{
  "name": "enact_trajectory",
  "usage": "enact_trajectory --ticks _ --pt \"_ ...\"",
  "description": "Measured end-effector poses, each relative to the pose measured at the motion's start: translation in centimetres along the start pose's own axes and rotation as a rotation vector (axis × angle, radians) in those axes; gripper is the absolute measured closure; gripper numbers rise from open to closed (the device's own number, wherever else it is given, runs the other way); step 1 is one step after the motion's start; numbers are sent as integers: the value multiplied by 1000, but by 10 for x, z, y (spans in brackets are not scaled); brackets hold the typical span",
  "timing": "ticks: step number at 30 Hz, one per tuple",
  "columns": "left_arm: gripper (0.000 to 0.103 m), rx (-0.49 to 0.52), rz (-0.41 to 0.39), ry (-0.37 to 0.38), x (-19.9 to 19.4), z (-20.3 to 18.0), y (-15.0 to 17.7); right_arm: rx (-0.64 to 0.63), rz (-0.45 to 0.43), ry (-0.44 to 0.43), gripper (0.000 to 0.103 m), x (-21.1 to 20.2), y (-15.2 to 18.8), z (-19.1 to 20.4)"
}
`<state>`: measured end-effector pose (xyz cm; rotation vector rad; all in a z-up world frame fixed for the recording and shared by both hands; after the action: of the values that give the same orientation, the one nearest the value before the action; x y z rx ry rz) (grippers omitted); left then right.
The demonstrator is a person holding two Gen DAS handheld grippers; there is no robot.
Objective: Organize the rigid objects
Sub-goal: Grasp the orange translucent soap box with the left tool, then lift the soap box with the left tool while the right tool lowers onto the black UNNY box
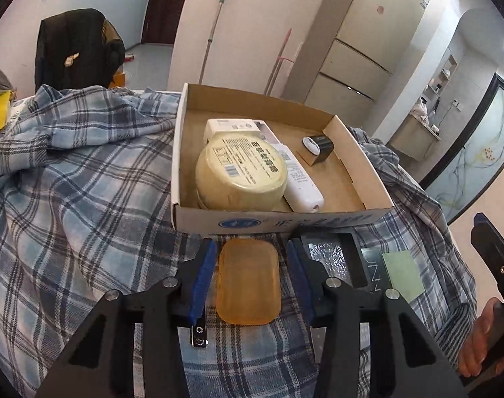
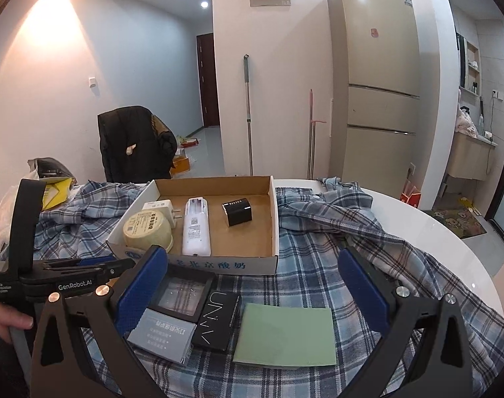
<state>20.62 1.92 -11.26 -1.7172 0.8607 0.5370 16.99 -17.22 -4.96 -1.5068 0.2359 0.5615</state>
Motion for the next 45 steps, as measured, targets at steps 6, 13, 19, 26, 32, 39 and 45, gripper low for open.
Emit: enact_trajectory --ticks 6,13,19,26,32,39,45 --pt "56 12 64 -13 11 -3 5 17 6 -15 1 0 -1 -2" --pt "60 22 78 -11 14 -5 7 0 13 1 1 1 -1 -2" --pt "60 43 89 -27 17 -9 8 -7 35 2 1 4 1 -2" --pt "62 44 36 -49 6 -8 5 -6 72 -26 1 9 4 0" --pt "62 168 -229 0 -48 -33 -3 124 233 -167 29 28 16 -1" --pt "62 232 -272 -17 -55 -46 -1 154 478 -150 65 65 40 2" --pt "62 158 -228 -14 -49 -31 -1 100 571 -78 65 80 48 14"
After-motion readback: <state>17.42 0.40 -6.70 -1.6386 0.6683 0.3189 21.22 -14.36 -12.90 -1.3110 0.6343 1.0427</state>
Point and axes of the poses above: each gripper's, at about its wrist camera, not at the fingertips, and x roughly the way its jaws point, z to its left, y to its underside, the point moved 5 cm from there along x, roughly the way its jaws point
